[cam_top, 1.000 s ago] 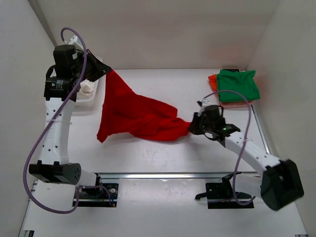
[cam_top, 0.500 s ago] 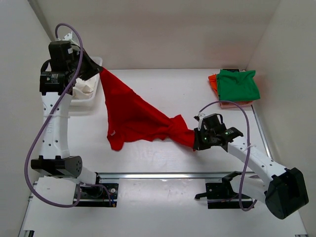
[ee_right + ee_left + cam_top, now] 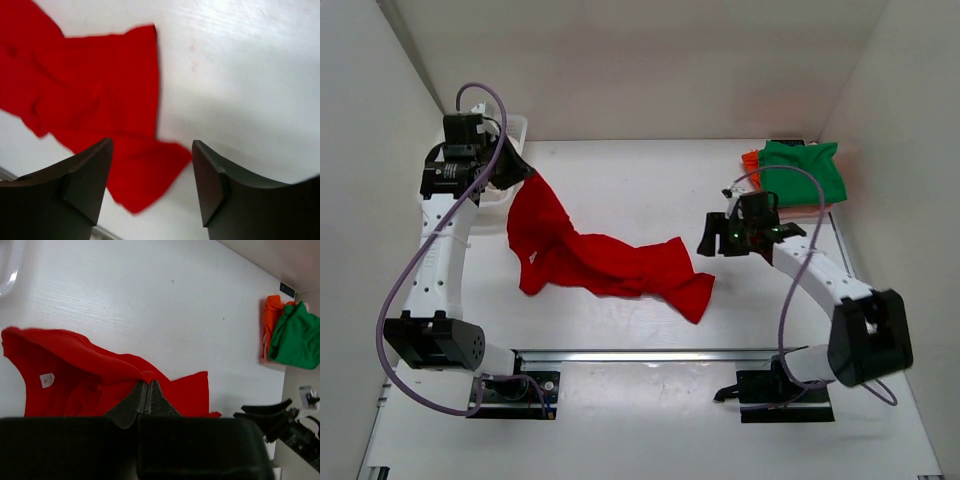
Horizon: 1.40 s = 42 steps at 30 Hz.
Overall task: Fold and stack the t-shirts
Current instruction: Flatten out the tshirt
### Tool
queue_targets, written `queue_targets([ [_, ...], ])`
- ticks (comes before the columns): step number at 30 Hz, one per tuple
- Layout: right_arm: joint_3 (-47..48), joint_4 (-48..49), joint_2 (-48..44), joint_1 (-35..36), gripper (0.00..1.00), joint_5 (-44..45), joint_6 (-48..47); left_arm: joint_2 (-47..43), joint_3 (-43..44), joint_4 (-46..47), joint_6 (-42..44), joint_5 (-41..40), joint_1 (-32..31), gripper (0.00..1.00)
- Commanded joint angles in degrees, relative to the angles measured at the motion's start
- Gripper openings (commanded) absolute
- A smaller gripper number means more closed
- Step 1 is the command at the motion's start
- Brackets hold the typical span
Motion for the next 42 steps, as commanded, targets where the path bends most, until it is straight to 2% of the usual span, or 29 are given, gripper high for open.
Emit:
queue_targets([
  [1, 3.87, 13.46, 9.87, 2.64, 0.63, -0.72, 1.4, -5.26, -3.66, 3.51, 0.79, 1.32, -0.25, 0.0],
  [4, 7.56, 16.73, 17.18, 2.91, 0.68, -1.41, 1.85, -6.14, -6.65, 4.66, 1.31, 2.46, -0.52, 0.0],
  [8, 12.93, 17.0, 27.11, 5.63, 0.71, 1.83, 0.53, -7.02, -10.61, 6.42, 1.14, 3.17, 0.01, 0.0],
  [16, 20.22, 12.17, 36.96, 11.25, 0.72, 6.76, -1.4, -8.78, -15.27, 8.79, 0.61, 3.96, -0.43, 0.0],
  [17, 21.45, 10.43, 37.58, 11.78, 0.53, 7.02, -1.32, -8.87, -15.63, 8.79, 0.52, 3.96, 0.0, 0.0],
  [18, 22.76, 9.45, 38.89, 11.87, 0.15, 6.94, -1.23, -9.31, -15.89, 8.79, 0.43, 4.14, 0.1, 0.0],
  [19, 24.08, 7.09, 39.6, 12.13, 0.0, 7.37, -1.41, -9.66, -16.59, 8.53, 0.34, 4.22, 0.1, 0.0],
  [21, 24.35, 3.74, 38.82, 12.92, 0.01, 8.07, -1.41, -10.54, -16.42, 8.17, 0.69, 4.05, 0.1, 0.0],
  [24, 25.15, 0.75, 33.47, 13.8, 0.0, 11.14, -2.63, -11.51, -15.28, 8.17, 1.31, 3.18, -0.52, 0.0],
  [28, 26.38, -1.54, 21.63, 13.46, 0.0, 15.55, -4.92, -12.38, -8.79, 8.35, 2.28, 3.17, -0.6, 0.0],
  [33, 25.33, 0.56, 4.22, 11.18, 0.0, 16.07, -6.33, -18.97, -1.23, 12.39, 2.19, -3.58, -1.13, 0.0],
  [36, 24.36, 1.71, -9.04, 9.77, 0.0, 15.21, -7.21, -21.35, 8.94, 11.18, 4.29, -8.06, -3.06, 0.0],
  [42, 29.27, -4.43, -21.64, 5.9, 0.0, 10.9, -9.14, -23.1, 24.17, 6.16, 4.83, -15.27, -10.61, 0.0],
])
